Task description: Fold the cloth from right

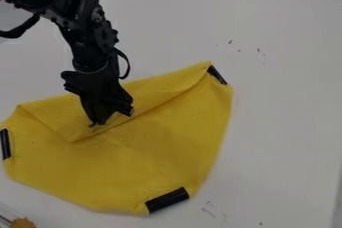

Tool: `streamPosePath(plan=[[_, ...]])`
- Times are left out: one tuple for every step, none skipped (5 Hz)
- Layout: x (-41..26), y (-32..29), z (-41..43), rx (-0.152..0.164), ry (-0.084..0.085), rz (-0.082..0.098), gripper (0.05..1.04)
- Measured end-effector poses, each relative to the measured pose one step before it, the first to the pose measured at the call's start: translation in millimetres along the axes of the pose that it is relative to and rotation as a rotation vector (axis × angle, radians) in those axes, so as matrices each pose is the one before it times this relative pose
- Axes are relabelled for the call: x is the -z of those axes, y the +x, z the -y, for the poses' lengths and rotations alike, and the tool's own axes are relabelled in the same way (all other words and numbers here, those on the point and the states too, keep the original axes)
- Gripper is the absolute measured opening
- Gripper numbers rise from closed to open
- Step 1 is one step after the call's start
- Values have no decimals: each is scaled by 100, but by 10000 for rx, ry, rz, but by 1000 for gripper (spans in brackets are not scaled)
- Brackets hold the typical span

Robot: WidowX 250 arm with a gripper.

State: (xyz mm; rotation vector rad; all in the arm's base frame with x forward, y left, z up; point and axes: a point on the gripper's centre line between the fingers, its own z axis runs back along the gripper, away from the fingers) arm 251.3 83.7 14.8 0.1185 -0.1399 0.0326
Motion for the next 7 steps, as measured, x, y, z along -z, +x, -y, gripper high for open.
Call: streamPosePath(plan=[[-820, -549, 843, -26, -273, 17, 478], [-494, -1246, 1062, -253, -339, -266, 786], [-602, -1040, 1093, -320, -550, -234, 1005], [-162, -1152, 2040, 20, 53, -37, 1007], [-560, -19, -211, 520, 1118, -232, 1001], [-429, 240, -145, 110, 575, 184, 1001], [-33, 211, -2, -225, -3, 140, 1001]])
